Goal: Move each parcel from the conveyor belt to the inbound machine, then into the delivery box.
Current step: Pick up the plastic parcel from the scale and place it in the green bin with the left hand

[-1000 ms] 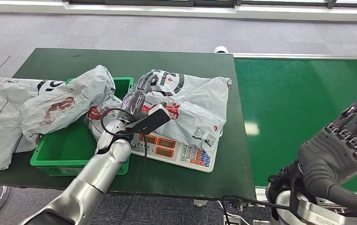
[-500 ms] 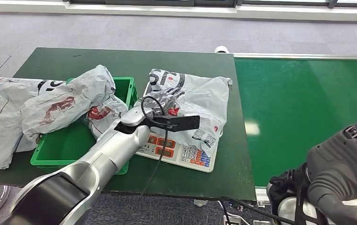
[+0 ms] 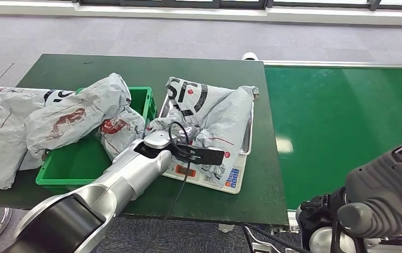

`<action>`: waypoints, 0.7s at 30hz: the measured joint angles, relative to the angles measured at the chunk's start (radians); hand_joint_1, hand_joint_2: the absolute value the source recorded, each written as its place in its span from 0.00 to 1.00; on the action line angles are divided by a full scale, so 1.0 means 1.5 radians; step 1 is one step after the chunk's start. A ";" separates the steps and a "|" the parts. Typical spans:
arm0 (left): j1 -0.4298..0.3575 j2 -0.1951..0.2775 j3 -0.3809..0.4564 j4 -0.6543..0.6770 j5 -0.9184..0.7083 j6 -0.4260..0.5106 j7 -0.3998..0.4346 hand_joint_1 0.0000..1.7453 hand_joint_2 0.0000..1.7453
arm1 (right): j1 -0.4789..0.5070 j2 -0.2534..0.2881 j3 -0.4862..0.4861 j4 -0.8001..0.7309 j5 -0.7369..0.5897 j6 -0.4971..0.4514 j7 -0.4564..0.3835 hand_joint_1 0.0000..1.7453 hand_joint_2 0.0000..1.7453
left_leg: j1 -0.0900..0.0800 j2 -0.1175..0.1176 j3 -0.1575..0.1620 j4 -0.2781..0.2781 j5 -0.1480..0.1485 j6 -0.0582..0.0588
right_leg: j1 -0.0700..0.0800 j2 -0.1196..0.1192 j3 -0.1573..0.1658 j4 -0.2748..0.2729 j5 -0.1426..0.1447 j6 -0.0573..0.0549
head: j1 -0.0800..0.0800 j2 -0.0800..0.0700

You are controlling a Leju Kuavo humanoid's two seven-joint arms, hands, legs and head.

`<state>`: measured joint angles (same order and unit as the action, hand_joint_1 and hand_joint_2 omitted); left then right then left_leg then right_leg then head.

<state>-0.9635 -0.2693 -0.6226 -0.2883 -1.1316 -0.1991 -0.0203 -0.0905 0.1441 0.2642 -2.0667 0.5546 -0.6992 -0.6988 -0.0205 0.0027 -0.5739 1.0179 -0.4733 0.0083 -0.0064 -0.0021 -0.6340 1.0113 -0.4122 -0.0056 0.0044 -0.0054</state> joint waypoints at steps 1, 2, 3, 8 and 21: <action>-0.001 0.000 -0.001 0.001 0.000 0.000 0.000 1.00 1.00 | 0.000 0.000 0.000 0.000 0.000 0.000 0.000 0.00 1.00 | 0.000 0.000 0.000 0.000 0.000 0.000 | 0.000 0.000 0.000 0.000 0.000 0.000 | 0.000 0.000; -0.002 0.000 -0.002 0.001 0.000 0.000 0.000 1.00 1.00 | -0.001 0.001 0.000 0.000 0.000 0.000 0.000 0.00 1.00 | 0.000 0.000 0.000 0.000 0.000 0.000 | 0.000 -0.001 0.001 0.000 0.000 0.000 | 0.000 0.000; -0.004 0.000 -0.003 0.002 -0.001 0.000 0.000 1.00 1.00 | -0.001 0.001 0.001 0.000 0.000 0.000 0.000 0.00 1.00 | 0.000 0.000 0.000 0.000 0.000 0.000 | 0.000 -0.001 0.001 0.000 0.000 0.001 | 0.000 0.000; -0.008 0.000 -0.005 0.004 0.002 0.039 -0.003 1.00 1.00 | -0.001 0.002 0.001 -0.002 0.005 0.000 0.000 0.00 1.00 | 0.000 0.000 -0.001 0.000 0.001 0.000 | 0.000 0.000 0.001 0.000 0.002 0.001 | 0.000 0.000; -0.037 -0.005 0.006 -0.010 0.056 0.189 -0.051 1.00 1.00 | 0.004 0.006 0.001 -0.005 0.021 0.000 0.000 0.00 1.00 | 0.000 0.000 -0.002 0.000 0.004 0.000 | 0.000 0.000 -0.002 0.000 0.004 0.000 | 0.000 0.000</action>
<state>-1.0184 -0.2762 -0.6128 -0.3029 -1.0475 0.0845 -0.0963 -0.0843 0.1538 0.2655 -2.0736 0.5855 -0.6993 -0.6989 -0.0208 0.0027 -0.5764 1.0179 -0.4670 0.0079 -0.0067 -0.0022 -0.6370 1.0109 -0.4065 -0.0056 0.0046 -0.0054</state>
